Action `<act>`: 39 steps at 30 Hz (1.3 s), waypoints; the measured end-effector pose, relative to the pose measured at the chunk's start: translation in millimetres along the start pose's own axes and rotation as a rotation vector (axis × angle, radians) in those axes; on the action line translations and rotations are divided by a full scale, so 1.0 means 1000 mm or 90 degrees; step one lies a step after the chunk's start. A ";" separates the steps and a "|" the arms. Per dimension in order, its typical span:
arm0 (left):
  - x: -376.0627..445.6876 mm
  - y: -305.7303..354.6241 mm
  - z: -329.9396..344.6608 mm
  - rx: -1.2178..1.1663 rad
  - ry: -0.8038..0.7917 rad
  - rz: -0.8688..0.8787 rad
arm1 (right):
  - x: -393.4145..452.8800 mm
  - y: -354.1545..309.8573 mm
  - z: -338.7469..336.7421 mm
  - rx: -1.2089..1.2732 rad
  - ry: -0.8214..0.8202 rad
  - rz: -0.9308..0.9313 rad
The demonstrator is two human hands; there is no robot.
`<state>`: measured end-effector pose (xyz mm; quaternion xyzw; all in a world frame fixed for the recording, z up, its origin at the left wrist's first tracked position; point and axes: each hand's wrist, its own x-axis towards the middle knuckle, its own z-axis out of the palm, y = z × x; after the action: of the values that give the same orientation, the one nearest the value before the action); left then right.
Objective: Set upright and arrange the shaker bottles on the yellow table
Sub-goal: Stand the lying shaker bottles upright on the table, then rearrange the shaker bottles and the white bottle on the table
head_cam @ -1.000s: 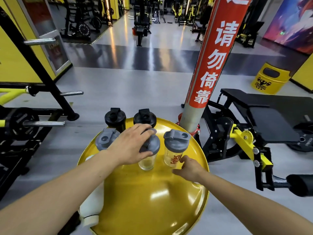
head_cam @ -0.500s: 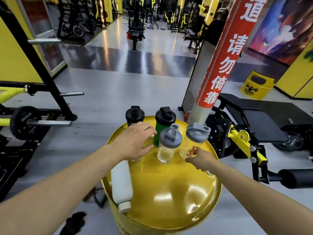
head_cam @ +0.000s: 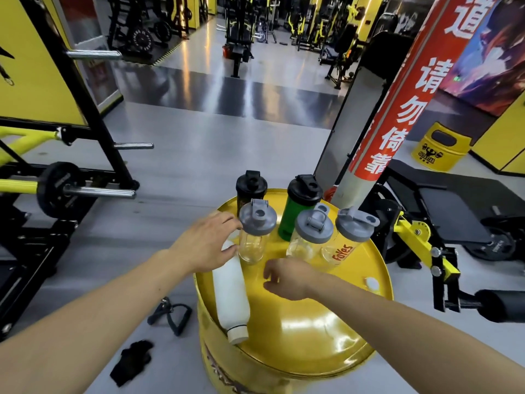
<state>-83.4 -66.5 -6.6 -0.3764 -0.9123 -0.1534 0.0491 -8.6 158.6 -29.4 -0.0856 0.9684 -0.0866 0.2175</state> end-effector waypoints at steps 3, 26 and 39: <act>-0.017 -0.014 0.014 -0.023 -0.051 -0.064 | 0.016 -0.024 0.012 -0.111 0.026 -0.120; -0.049 -0.044 0.020 -0.206 -0.264 -0.208 | 0.062 -0.048 0.023 0.082 0.104 -0.301; -0.019 -0.007 -0.026 -0.388 -0.198 -0.155 | 0.041 -0.040 0.018 0.445 0.123 -0.056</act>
<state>-75.2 -92.3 12.9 -0.2811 -0.8596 -0.3639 -0.2230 -31.7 108.7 -53.6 -0.0389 0.8919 -0.4291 0.1371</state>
